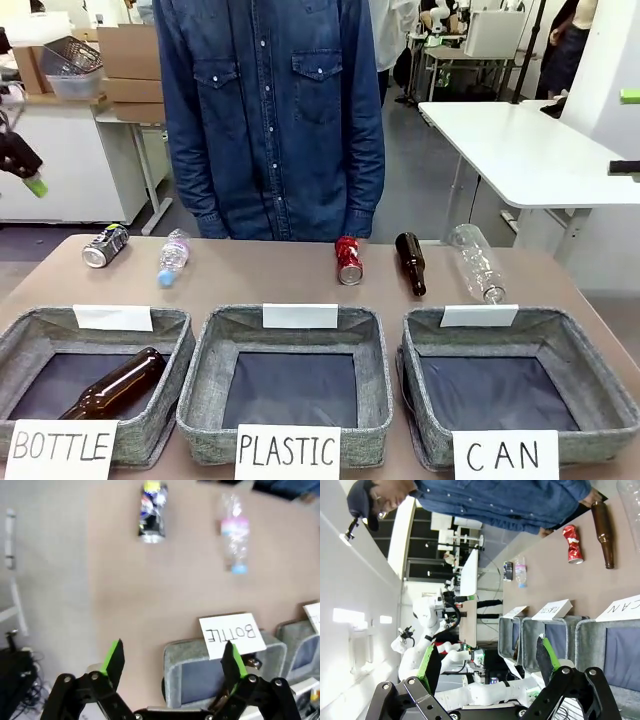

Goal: Sort the can waste into the basket.
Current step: Pick up the can waste from the table and place it in the right Fabric basket.

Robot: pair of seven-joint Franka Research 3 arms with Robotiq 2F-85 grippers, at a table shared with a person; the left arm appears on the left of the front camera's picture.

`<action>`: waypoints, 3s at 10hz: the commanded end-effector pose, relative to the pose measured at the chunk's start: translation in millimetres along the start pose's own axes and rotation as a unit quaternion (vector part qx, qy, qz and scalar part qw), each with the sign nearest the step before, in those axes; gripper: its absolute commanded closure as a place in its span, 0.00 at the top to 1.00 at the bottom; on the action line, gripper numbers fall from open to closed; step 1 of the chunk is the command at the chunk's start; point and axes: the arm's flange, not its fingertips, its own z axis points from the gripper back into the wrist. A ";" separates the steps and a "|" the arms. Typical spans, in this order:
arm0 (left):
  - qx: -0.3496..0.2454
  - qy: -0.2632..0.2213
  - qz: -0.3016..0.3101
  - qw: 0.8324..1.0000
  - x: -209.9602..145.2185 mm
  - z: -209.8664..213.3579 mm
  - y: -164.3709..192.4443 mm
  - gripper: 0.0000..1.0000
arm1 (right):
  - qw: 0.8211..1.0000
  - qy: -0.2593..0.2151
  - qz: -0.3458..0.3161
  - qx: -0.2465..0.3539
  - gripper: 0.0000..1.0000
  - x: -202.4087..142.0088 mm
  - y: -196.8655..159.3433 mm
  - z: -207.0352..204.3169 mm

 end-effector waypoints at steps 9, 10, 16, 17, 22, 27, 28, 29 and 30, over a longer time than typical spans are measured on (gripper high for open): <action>0.042 0.011 -0.002 0.999 98.2 -142.9 -0.6 1.00 | 1.000 -0.001 0.011 0.013 1.00 2.6 0.9 -1.0; 0.071 0.020 0.011 0.997 102.9 -163.1 2.8 1.00 | 1.000 -0.001 0.011 0.013 1.00 2.6 0.9 -1.0; 0.064 0.034 -0.024 0.997 119.2 -223.0 31.5 1.00 | 1.000 -0.001 0.011 0.013 1.00 2.6 0.9 -1.0; 0.063 0.029 -0.031 0.997 121.5 -224.7 32.8 1.00 | 1.000 -0.001 0.011 0.013 1.00 2.6 0.9 -1.0; 0.071 0.009 -0.029 0.997 125.9 -226.8 35.8 0.00 | 1.000 -0.001 0.011 0.013 1.00 2.6 0.9 -1.0; 0.077 0.009 -0.033 0.996 125.7 -225.6 38.5 0.00 | 1.000 -0.001 0.011 0.013 1.00 2.6 0.9 -1.0; 0.078 0.010 -0.030 0.996 125.3 -225.1 38.4 0.00 | 1.000 -0.001 0.011 0.013 1.00 2.6 0.9 -1.0; 0.064 0.021 -0.018 0.998 125.8 -222.6 39.4 0.00 | 1.000 -0.001 0.011 0.013 1.00 2.6 0.9 -1.0; 0.057 0.027 -0.011 0.998 123.3 -212.5 39.8 0.29 | 1.000 -0.001 0.011 0.013 1.00 2.6 0.9 -1.0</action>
